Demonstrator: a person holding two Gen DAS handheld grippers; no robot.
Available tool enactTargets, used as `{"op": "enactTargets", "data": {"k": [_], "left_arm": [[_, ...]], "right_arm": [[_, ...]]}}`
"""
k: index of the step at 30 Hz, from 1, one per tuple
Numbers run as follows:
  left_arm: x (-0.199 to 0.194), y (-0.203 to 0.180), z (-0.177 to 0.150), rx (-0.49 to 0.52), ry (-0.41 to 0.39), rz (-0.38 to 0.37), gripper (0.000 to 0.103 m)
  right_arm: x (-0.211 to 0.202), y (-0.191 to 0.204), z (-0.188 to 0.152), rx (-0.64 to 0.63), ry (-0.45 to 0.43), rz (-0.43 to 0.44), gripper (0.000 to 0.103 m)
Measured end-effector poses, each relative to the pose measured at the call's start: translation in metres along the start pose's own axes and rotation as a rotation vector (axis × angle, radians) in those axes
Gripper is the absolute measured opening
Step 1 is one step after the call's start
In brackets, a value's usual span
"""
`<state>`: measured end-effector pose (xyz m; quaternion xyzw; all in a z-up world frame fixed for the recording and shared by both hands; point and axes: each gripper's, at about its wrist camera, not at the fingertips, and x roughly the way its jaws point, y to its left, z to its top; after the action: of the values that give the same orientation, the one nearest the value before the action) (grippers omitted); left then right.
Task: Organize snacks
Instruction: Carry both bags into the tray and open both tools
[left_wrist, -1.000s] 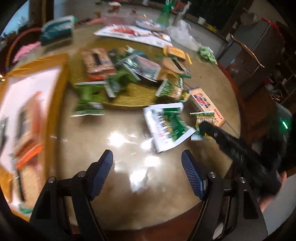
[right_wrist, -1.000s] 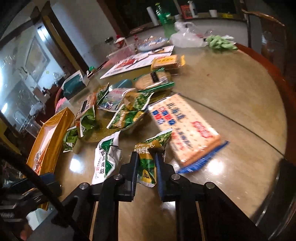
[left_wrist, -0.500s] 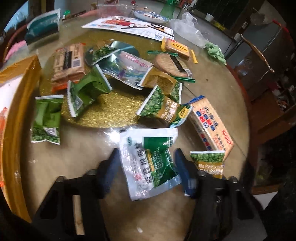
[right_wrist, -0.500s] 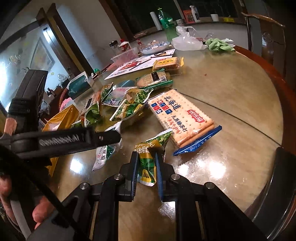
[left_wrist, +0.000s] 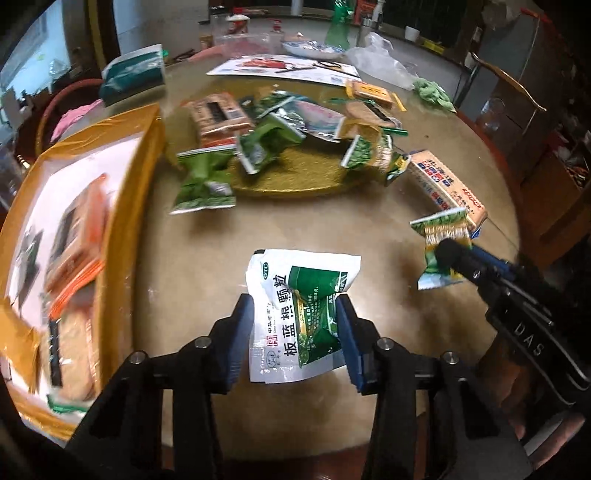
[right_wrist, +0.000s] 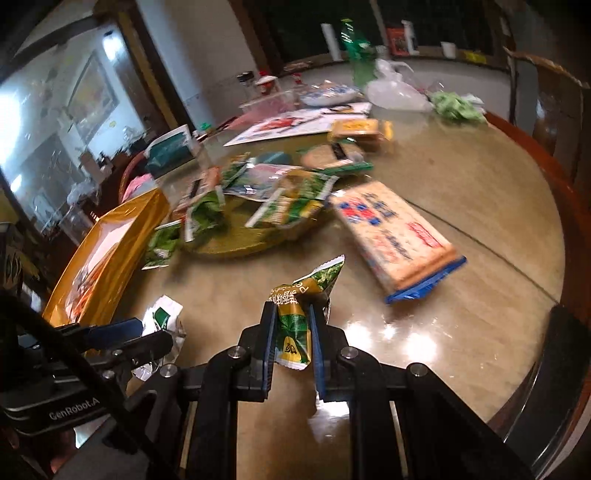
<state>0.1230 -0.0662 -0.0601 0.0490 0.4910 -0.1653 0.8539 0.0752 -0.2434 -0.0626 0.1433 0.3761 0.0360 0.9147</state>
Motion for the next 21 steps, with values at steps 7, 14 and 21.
{"op": "enactTargets", "data": {"k": [7, 14, 21], "left_arm": [[-0.009, 0.015, -0.009, -0.043, -0.027, -0.01, 0.01], [-0.025, 0.022, -0.011, -0.078, -0.059, -0.046, 0.009], [-0.061, 0.037, -0.009, -0.124, -0.122, -0.097, 0.008]], "right_arm": [[-0.015, 0.045, 0.003, -0.138, -0.049, 0.006, 0.015], [-0.019, 0.065, 0.002, -0.179, -0.065, 0.012, 0.015], [-0.022, 0.078, 0.003, -0.201, -0.074, 0.022, 0.015]]}}
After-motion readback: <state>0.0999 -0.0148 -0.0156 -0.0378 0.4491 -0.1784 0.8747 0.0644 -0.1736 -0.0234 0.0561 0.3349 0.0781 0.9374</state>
